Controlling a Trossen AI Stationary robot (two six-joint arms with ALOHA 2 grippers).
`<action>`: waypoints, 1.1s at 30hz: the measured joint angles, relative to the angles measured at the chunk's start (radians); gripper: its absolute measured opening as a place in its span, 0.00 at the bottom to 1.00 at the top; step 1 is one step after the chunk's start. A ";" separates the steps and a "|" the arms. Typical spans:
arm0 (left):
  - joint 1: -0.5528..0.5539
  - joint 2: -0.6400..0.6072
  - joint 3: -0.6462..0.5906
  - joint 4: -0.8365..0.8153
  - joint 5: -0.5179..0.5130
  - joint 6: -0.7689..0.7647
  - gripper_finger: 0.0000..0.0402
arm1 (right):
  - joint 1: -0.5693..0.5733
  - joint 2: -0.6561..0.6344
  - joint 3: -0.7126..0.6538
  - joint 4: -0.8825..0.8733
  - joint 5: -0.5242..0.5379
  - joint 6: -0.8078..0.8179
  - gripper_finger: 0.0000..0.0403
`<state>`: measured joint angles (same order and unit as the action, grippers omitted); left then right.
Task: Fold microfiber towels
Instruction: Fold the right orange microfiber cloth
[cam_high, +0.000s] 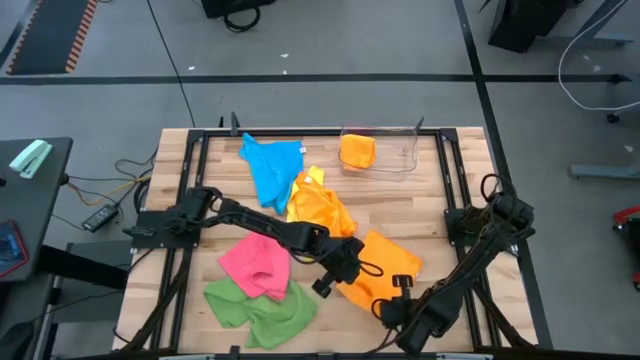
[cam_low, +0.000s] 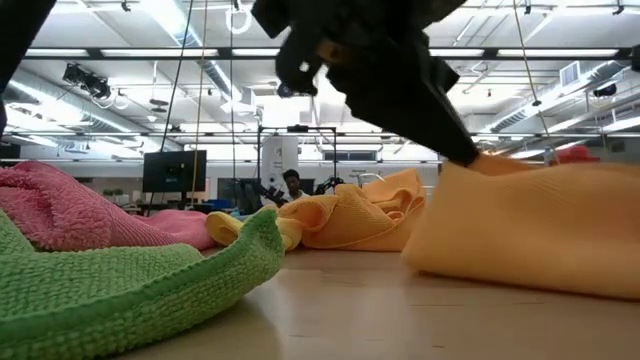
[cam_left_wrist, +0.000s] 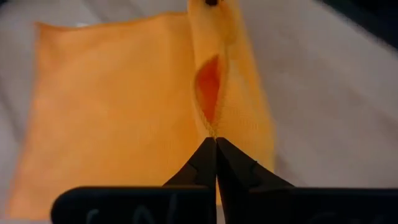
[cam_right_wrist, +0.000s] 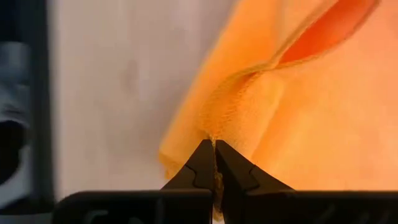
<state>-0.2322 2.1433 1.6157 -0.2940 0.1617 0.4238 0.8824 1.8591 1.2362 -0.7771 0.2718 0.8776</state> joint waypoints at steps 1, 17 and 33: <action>0.005 0.000 0.000 -0.003 -0.011 0.006 0.03 | -0.001 0.000 0.000 -0.024 0.000 0.004 0.03; 0.077 0.074 0.002 0.085 -0.061 0.013 0.05 | -0.028 -0.002 -0.067 -0.147 -0.036 0.035 0.03; 0.098 0.108 0.000 0.107 -0.110 -0.005 0.22 | -0.049 -0.005 -0.151 -0.068 -0.042 0.040 0.31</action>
<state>-0.1337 2.2512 1.6157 -0.1866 0.0517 0.4185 0.8337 1.8542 1.0847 -0.8453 0.2301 0.9178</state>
